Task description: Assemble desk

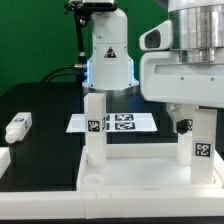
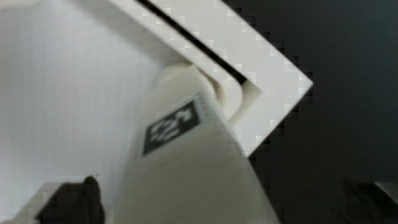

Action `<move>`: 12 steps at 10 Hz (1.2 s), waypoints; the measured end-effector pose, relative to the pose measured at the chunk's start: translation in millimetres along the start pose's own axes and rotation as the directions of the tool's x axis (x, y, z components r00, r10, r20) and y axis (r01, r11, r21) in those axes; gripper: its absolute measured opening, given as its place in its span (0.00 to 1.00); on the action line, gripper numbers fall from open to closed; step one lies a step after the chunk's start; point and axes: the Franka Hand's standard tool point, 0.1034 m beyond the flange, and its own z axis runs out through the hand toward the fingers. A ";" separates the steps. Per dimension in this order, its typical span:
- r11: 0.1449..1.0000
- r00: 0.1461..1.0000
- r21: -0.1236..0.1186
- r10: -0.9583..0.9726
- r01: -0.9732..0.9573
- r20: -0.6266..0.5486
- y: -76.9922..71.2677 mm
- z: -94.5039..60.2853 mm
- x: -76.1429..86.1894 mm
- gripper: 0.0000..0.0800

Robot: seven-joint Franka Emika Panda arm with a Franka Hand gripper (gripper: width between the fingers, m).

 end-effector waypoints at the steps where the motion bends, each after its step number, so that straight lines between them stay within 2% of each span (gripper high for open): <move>1: 0.991 0.991 -0.006 -0.131 0.131 0.002 -6.6 -0.8 3.5 0.81; 2: 0.998 0.998 0.003 -0.065 0.065 0.000 -8.0 -0.3 3.6 0.81; 4: 1.000 1.000 0.002 -0.002 0.002 0.000 -7.3 0.4 3.5 0.49; 5: 0.998 0.998 0.002 0.063 -0.063 0.001 -7.2 0.6 3.5 0.49; 6: 0.991 0.991 0.001 0.135 -0.135 0.000 -6.8 0.7 3.8 0.26; 7: 0.975 0.975 -0.001 0.222 -0.222 -0.003 -4.1 0.3 7.0 0.10; 8: 0.944 0.944 -0.002 0.329 -0.329 -0.006 -0.8 -0.8 10.0 0.10; 9: 0.875 0.875 0.001 0.485 -0.485 0.001 1.4 -1.3 11.4 0.02; 10: 0.801 0.801 0.001 0.599 -0.599 0.013 3.4 0.6 9.8 0.01; 12: 0.831 0.831 0.001 0.556 -0.557 0.012 3.9 1.0 10.2 0.00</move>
Offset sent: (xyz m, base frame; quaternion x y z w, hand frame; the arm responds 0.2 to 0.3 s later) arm 0.0000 0.0000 0.0000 0.0000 0.0000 0.0000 1.0000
